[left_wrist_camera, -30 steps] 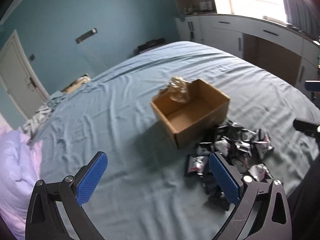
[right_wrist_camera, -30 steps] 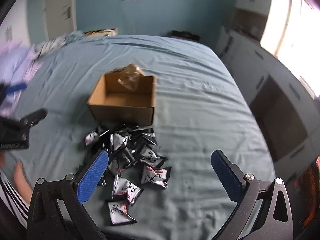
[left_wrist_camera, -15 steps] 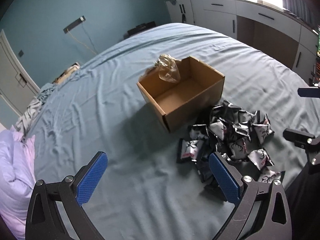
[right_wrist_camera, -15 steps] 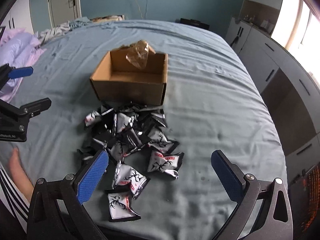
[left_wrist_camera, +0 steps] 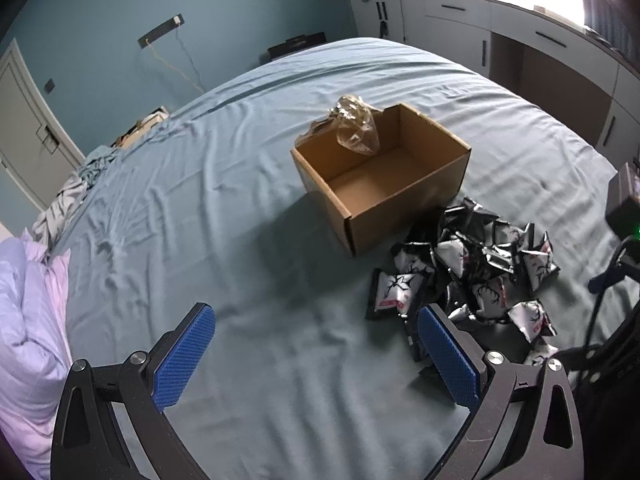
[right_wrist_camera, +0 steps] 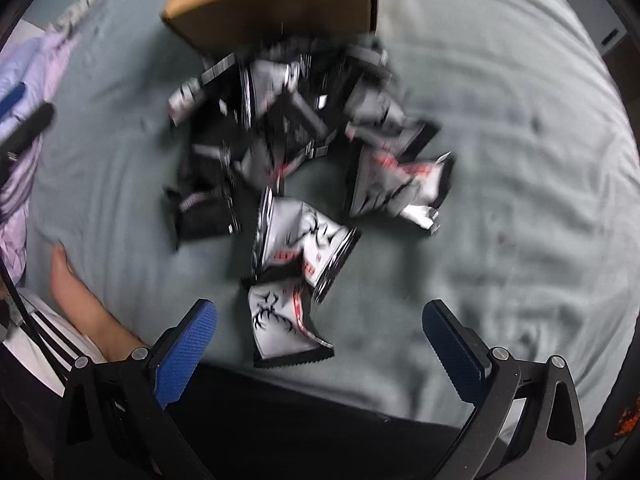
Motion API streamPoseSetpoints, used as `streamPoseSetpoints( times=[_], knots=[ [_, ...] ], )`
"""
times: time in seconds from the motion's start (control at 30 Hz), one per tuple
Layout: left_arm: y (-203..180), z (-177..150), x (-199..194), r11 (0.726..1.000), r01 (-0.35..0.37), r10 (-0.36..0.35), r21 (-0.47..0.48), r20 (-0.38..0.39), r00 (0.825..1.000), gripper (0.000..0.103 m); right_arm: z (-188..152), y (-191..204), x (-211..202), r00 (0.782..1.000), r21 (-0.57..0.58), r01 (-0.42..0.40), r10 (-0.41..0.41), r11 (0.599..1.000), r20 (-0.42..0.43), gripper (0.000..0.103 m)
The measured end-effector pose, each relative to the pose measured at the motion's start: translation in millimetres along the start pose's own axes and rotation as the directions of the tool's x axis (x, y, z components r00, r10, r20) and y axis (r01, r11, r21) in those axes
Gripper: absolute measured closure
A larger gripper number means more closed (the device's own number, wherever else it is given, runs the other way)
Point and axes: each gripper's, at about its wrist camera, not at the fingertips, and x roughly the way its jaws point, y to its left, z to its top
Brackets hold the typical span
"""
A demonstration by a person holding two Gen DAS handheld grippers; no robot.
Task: Organize snacks
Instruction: 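Grasp a white deer-logo snack packet with the right tool, then grasp a black snack packet with the left tool and drop it into the box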
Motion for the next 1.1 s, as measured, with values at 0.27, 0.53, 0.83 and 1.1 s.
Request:
streamPoseSetpoints(
  times=[0.27, 0.53, 0.83, 1.1],
  knots=[
    [11, -1, 7, 0.998, 0.018, -0.019, -0.055, -0.034, 0.999, 0.000, 18, 36, 49, 0.979, -0.154, 0.036, -0.066, 0.987, -0.194, 0.017],
    [19, -1, 12, 0.995, 0.020, -0.025, -0.094, -0.053, 0.998, 0.000, 21, 49, 41, 0.983, -0.231, 0.047, -0.086, 0.972, -0.162, 0.066],
    [13, -3, 19, 0.996, 0.041, -0.048, -0.084, -0.087, 0.995, 0.000, 27, 7, -60, 0.947, -0.113, -0.161, 0.186, 0.980, 0.261, 0.067],
    [-34, -17, 39, 0.987, 0.127, -0.105, 0.096, -0.208, 0.973, 0.000, 5, -39, -79, 0.828, 0.106, -0.224, 0.132, 0.969, 0.545, 0.067]
  ],
)
